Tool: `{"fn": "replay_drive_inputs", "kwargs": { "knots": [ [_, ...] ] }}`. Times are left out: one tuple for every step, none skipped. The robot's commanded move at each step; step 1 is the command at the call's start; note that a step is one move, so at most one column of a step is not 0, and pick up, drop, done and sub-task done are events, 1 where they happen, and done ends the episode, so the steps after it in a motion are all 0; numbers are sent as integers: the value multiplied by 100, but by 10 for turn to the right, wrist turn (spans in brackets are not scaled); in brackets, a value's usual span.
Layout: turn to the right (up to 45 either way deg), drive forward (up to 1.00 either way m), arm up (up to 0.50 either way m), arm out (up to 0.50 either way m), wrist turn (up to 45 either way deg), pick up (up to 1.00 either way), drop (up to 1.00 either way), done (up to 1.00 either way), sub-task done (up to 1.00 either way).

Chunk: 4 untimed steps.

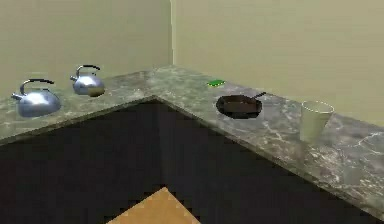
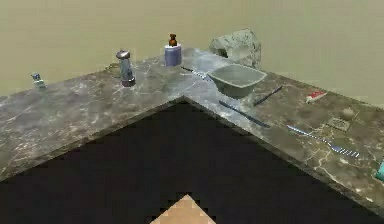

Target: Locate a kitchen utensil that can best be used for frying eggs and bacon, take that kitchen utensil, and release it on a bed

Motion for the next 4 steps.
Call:
{"fn": "replay_drive_inputs", "kwargs": {
  "knots": [
    [-450, 0, 0, 0, 0, 0, 0, 0, 0],
    [-270, 0, 0, 0, 0, 0, 0, 0, 0],
    [450, 0, 0, 0, 0, 0, 0, 0, 0],
    [450, 0, 0, 0, 0, 0, 0, 0, 0]
  ]
}}
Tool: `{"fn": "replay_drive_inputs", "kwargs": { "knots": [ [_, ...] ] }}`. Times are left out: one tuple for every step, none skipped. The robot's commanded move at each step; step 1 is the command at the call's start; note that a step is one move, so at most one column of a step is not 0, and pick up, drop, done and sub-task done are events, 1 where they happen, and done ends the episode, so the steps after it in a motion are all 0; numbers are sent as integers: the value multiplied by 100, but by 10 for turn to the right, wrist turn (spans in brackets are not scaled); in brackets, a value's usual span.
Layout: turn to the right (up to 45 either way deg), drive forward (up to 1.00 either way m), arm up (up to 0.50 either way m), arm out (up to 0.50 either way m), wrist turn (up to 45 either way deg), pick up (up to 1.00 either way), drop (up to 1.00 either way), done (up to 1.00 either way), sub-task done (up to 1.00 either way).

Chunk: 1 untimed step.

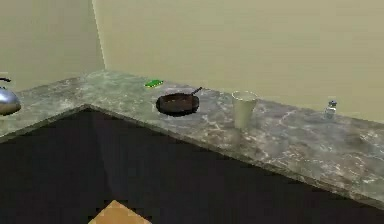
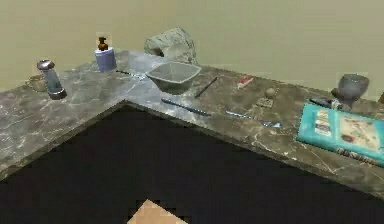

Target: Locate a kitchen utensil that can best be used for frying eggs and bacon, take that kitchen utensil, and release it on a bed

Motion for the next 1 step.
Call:
{"fn": "replay_drive_inputs", "kwargs": {
  "knots": [
    [0, 40, 0, 0, 0, 0, 0, 0, 0]
  ]
}}
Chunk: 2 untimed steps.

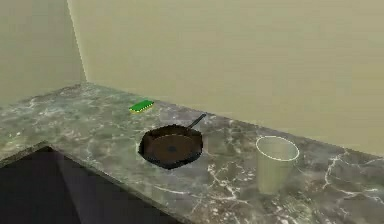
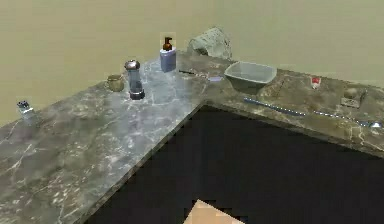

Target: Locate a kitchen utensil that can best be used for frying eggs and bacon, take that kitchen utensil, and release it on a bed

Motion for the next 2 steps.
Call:
{"fn": "replay_drive_inputs", "kwargs": {
  "knots": [
    [-450, 0, 0, 0, 0, 0, 0, 0, 0],
    [-450, 0, 0, 0, 0, 0, 0, 0, 0]
  ]
}}
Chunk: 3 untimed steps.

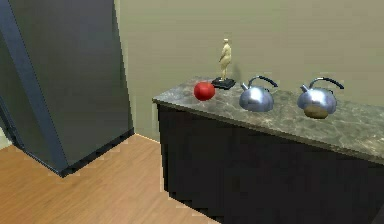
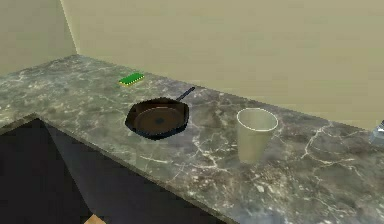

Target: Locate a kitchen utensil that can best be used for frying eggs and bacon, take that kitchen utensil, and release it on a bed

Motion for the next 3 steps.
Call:
{"fn": "replay_drive_inputs", "kwargs": {
  "knots": [
    [0, 0, 50, 0, 0, 0, 0, 0, 0],
    [0, 0, 38, 0, 0, 0, 0, 0, 0],
    [0, 0, 0, 28, 0, 0, 0, 0, 0]
  ]
}}
